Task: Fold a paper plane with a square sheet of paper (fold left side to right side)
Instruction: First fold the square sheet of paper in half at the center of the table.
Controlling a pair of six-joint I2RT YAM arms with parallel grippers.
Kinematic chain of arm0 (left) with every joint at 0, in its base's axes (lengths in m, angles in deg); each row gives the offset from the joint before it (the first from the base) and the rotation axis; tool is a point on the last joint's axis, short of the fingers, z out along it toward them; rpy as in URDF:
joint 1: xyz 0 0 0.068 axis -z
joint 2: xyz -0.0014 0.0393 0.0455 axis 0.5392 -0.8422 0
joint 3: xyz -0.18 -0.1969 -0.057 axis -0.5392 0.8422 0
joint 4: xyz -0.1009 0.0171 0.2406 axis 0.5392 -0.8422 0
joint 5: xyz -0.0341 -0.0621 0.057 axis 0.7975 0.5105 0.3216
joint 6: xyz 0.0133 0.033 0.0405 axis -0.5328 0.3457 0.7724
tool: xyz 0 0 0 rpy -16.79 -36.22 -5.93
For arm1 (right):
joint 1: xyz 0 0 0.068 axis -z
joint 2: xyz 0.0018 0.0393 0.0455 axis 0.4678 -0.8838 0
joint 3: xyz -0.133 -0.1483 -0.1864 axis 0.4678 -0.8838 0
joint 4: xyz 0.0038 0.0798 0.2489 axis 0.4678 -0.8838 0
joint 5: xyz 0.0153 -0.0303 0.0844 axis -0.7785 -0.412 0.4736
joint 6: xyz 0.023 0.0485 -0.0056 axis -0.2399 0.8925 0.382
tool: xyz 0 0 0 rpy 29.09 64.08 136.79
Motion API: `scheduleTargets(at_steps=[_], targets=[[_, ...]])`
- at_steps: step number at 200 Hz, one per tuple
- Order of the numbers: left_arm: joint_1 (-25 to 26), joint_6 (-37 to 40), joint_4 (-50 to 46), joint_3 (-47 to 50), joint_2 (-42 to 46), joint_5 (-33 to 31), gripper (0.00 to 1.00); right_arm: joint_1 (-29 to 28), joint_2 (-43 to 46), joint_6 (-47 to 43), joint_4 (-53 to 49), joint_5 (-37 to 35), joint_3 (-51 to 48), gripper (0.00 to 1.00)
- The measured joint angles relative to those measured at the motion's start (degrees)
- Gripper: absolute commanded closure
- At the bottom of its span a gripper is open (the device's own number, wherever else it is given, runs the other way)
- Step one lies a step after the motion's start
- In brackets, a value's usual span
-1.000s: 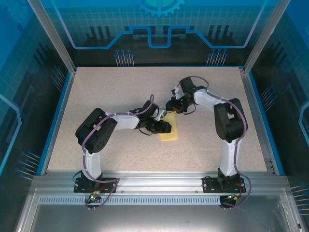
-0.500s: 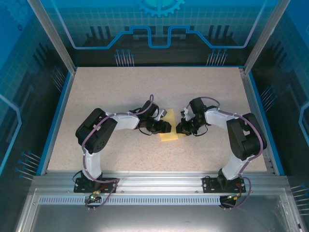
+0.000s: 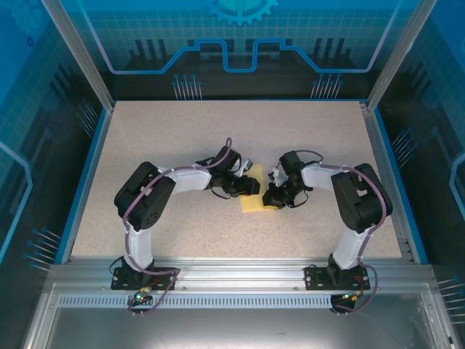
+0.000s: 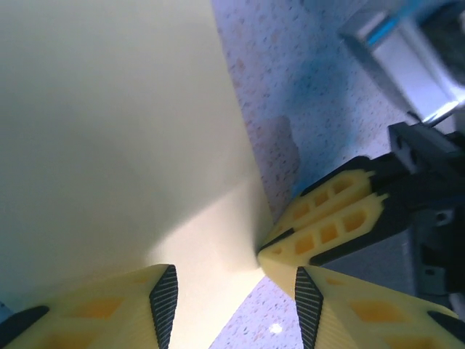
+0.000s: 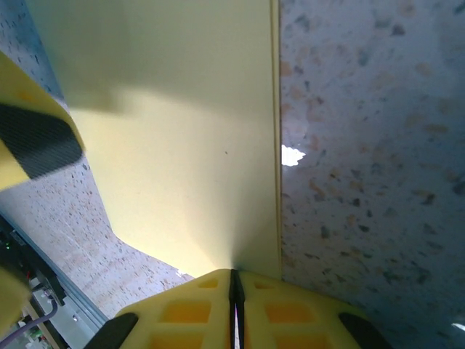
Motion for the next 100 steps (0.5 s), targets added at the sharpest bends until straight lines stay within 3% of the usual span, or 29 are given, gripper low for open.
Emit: scheduleTargets(at_steps=[100], targets=[[-5.73,-0.22,-2.78,-7.02,-6.49,0.5,0.49,-0.33,-0.61,-2.21,-1.86,-0.92,1.22,0.89]])
